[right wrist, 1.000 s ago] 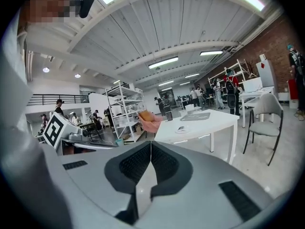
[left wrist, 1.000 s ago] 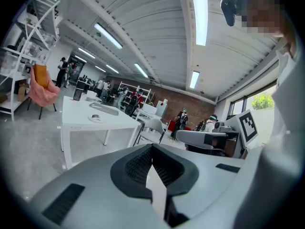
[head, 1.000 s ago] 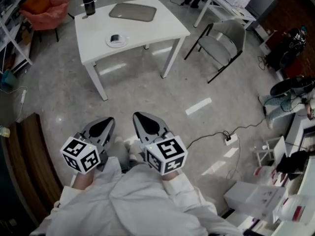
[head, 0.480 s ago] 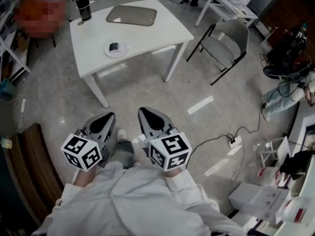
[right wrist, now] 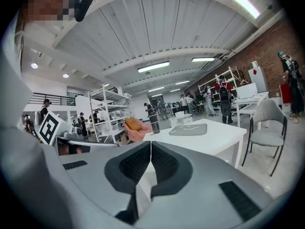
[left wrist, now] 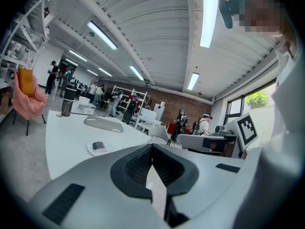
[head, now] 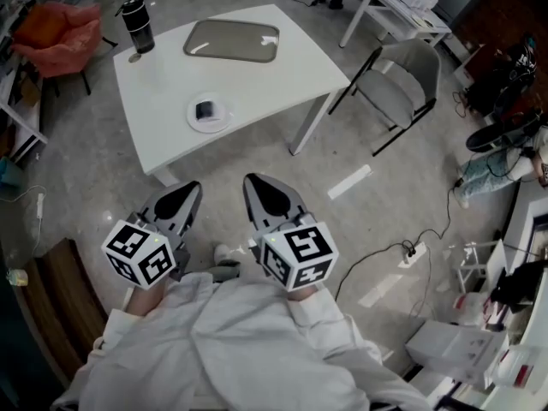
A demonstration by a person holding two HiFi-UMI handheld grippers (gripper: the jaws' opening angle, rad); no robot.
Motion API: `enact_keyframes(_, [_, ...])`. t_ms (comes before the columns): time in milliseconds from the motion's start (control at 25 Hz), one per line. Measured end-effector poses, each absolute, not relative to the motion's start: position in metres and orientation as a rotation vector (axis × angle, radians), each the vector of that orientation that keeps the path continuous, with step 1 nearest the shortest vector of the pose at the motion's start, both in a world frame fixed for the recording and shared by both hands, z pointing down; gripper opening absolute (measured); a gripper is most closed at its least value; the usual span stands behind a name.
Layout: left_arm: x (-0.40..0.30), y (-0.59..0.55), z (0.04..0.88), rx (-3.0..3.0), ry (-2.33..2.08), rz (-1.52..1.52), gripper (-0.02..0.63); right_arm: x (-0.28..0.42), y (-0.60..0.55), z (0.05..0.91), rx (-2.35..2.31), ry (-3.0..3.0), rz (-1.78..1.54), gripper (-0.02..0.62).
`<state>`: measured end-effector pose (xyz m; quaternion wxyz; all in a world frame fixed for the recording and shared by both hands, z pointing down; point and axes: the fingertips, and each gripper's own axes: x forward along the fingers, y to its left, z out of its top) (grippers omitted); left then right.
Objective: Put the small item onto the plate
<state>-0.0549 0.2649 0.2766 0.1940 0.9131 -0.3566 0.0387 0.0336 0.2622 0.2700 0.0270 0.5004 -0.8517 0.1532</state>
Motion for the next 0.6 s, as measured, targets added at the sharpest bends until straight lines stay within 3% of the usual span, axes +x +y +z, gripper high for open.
enact_keyframes(600, [-0.069, 0.194, 0.306, 2.529, -0.835, 0.19, 0.01, 0.015, 0.183, 0.286, 1.664, -2.566, 0.547, 0.015])
